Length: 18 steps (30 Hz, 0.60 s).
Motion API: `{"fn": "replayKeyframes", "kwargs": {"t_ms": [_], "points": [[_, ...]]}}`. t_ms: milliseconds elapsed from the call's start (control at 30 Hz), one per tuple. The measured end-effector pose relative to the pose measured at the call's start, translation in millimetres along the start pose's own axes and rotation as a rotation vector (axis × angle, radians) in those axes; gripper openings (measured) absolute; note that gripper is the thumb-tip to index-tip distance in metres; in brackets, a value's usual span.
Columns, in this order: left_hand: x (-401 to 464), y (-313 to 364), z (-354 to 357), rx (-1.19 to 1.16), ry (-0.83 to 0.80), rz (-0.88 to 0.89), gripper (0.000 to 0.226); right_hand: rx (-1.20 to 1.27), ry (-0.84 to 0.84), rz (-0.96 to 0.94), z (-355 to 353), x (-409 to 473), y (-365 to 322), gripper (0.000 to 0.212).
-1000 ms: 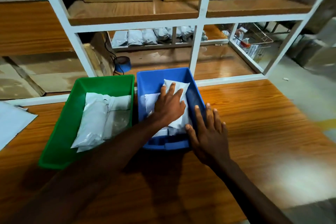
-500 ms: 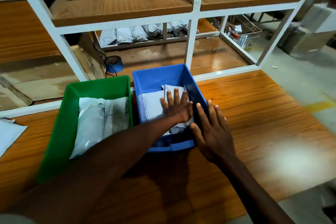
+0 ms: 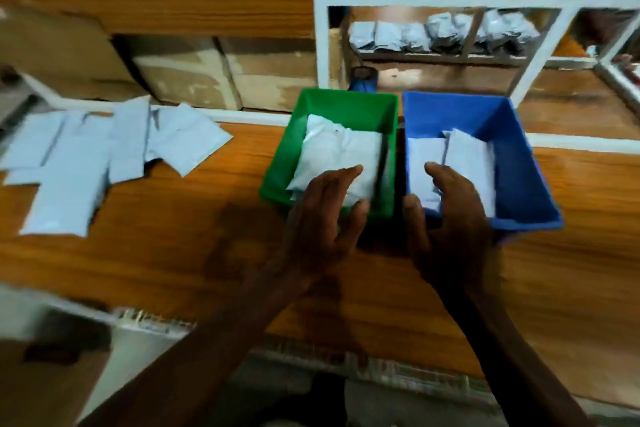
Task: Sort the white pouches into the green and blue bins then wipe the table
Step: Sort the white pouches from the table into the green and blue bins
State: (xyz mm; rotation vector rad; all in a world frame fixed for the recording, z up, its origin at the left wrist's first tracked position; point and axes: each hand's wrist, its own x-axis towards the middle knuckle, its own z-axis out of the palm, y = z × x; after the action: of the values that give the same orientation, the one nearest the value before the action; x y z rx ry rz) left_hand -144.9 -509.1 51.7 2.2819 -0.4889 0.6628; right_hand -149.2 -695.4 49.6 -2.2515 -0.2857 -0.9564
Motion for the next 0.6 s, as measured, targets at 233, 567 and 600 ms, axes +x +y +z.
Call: {"fn": "replayKeyframes", "kwargs": {"t_ms": [233,567,600], "points": [[-101,-72,-118,0.14,0.033,-0.269,0.048,0.192,-0.149,-0.037,91,-40,-106,0.045],[-168,-226,-280,0.286,0.072,-0.477,0.051,0.23,-0.293,-0.035,264,-57,-254,0.054],[-167,-241,-292,0.302,0.069,-0.473,0.051,0.223,-0.327,-0.012,281,-57,-267,0.057]]}}
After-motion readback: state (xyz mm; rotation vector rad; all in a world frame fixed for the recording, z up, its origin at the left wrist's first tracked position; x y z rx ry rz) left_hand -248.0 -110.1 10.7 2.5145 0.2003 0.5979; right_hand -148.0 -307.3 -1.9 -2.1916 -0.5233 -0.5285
